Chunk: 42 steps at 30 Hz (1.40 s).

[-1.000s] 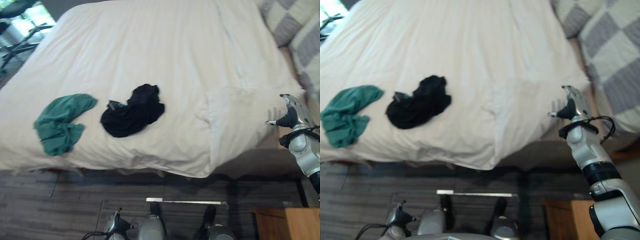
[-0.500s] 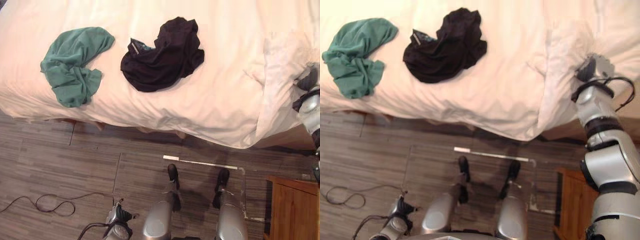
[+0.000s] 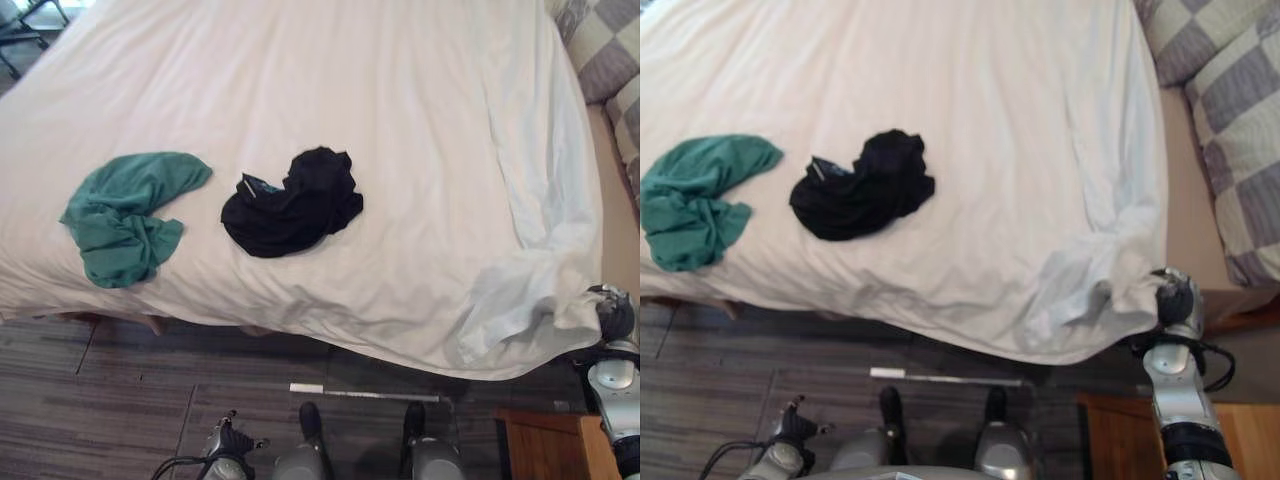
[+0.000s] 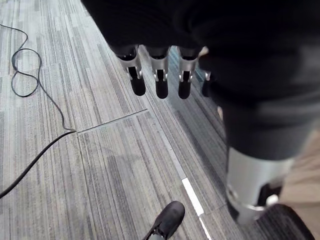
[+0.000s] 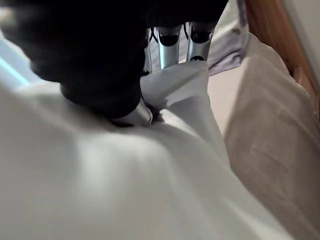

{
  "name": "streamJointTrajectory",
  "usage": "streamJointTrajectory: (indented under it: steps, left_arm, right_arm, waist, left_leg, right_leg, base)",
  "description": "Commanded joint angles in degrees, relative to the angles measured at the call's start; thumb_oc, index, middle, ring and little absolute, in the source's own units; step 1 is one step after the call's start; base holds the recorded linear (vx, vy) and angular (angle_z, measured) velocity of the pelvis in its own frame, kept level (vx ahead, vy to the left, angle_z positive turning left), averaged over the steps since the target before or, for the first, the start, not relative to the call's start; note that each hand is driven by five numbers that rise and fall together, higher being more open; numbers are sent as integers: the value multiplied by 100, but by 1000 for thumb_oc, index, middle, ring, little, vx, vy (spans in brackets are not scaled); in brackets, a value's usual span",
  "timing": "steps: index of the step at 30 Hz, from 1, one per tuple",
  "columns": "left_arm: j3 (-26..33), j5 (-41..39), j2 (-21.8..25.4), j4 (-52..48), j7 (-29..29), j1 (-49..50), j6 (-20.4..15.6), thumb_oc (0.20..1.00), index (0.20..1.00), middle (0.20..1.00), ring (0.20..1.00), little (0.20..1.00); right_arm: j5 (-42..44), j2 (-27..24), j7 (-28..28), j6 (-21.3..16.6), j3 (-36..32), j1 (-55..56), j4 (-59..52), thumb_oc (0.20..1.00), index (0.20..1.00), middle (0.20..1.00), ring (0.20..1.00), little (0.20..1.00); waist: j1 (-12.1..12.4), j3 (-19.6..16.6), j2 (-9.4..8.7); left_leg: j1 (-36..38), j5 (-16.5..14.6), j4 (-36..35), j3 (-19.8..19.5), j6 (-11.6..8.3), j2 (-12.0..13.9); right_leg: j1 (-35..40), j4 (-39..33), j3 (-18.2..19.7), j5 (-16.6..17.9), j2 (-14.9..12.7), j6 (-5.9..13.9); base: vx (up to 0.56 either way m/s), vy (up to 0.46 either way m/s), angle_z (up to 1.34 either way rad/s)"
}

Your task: Tidy up the quilt and then pick up the clothes from the bed and put them into the laundry hamper.

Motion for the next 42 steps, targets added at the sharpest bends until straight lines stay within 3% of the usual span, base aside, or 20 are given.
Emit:
streamJointTrajectory:
  steps: [1, 5, 10, 17, 18, 19, 23, 29, 34, 37, 39, 42]
  left_arm:
    - [125, 77, 218, 310, -178, 71, 27, 1000, 1000, 1000, 1000, 1000]
    - [97, 57, 224, 429, -249, 100, 28, 1000, 1000, 1000, 1000, 1000]
    - [81, -9, 148, 461, -223, 168, 13, 1000, 1000, 1000, 1000, 1000]
    - [-15, -78, 55, 479, -194, 165, -3, 1000, 1000, 1000, 1000, 1000]
    - [-40, -69, 60, 473, -185, 169, 0, 1000, 1000, 1000, 1000, 1000]
    - [-107, -78, 58, 462, -183, 128, -15, 1000, 1000, 1000, 1000, 1000]
    - [-230, -174, 83, 408, -181, -6, -65, 1000, 1000, 1000, 1000, 1000]
    - [-534, -435, 190, 155, -282, -48, -216, 1000, 1000, 1000, 1000, 1000]
    - [-624, -721, 173, -43, -216, -27, -290, 1000, 1000, 1000, 1000, 1000]
    - [-649, -847, 179, -109, -124, -61, -325, 1000, 1000, 1000, 1000, 1000]
    - [-683, -1087, 161, -232, 118, -227, -301, 1000, 1000, 1000, 1000, 1000]
    - [-609, -1206, 169, -153, 165, -348, -227, 1000, 1000, 1000, 1000, 1000]
  right_arm:
    - [1038, -211, -238, 272, -554, 604, 884, 1000, 1000, 1000, 1000, 1000]
    - [1251, -551, -272, 249, -801, 526, 1068, 1000, 1000, 1000, 1000, 1000]
    - [924, -1182, -686, 302, -1384, 583, 775, 1000, 1000, 1000, 1000, 1000]
    - [927, -1628, -914, 271, -1590, 300, 439, 1000, 1000, 1000, 1000, 1000]
    - [871, -1687, -888, 250, -1546, 231, 226, 379, 379, 379, 379, 379]
    - [797, -1819, -827, 213, -1336, 4, -4, 200, 200, 200, 200, 200]
    - [1031, -2053, -682, 24, -792, -706, -85, 200, 200, 200, 200, 200]
    - [1892, -2681, -267, -273, 168, -2346, 236, 200, 200, 200, 200, 200]
    - [2475, -2965, -476, -529, 130, -3016, 546, 200, 200, 200, 200, 200]
    - [2734, -2998, -644, -670, 61, -3234, 703, 200, 200, 200, 200, 200]
    - [3592, -2828, -741, -865, -147, -3459, 1395, 200, 200, 200, 200, 200]
    - [3827, -2614, -619, -700, -175, -3367, 1983, 200, 200, 200, 200, 200]
  waist:
    - [-351, 11, -93]
    - [-397, -24, -63]
    - [-456, -106, -1]
    - [-413, -117, 58]
    - [-396, -95, 68]
    - [-350, -38, 89]
    - [-302, 139, 149]
    - [-168, 514, 499]
    - [-181, 837, 793]
    - [-179, 1041, 875]
    - [-168, 1537, 931]
    - [-128, 1608, 888]
  left_leg:
    - [273, -191, 14, 246, -678, 661]
    - [406, -214, 5, 361, -709, 684]
    - [463, -194, -2, 372, -749, 732]
    - [428, -139, -18, 289, -776, 778]
    - [418, -124, -19, 275, -780, 783]
    - [376, -92, -15, 243, -791, 794]
    - [213, -13, -3, 191, -814, 801]
    - [-152, 179, 19, 230, -885, 754]
    - [-444, 258, 45, 261, -902, 708]
    - [-670, 275, 146, 273, -904, 704]
    - [-1454, 23, 920, 260, -904, 767]
    - [-2037, -182, 1520, 201, -869, 866]
  right_leg:
    - [-312, -97, 541, 130, -372, 625]
    - [-246, -168, 617, 160, -361, 635]
    - [-171, -226, 629, 167, -352, 635]
    - [-124, -228, 577, 142, -328, 626]
    - [-137, -220, 573, 141, -327, 625]
    - [-180, -197, 583, 139, -321, 624]
    - [-350, -144, 606, 154, -318, 622]
    - [-737, -78, 628, 227, -398, 645]
    - [-1179, 153, 679, 228, -482, 657]
    - [-1460, 355, 738, 198, -523, 656]
    - [-2341, 1146, 858, -6, -621, 615]
    - [-2947, 1746, 1004, -176, -652, 573]
  base:
    - [33, 18, -16]
    - [23, 1, -25]
    - [16, -7, -9]
    - [5, -26, -16]
    - [-22, -42, -8]
    - [-24, -36, -4]
    - [-69, -43, -1]
    - [-57, -2, 9]
    - [-60, -2, 4]
    - [-115, -24, -6]
    - [-241, -69, -17]
    - [-123, -100, -7]
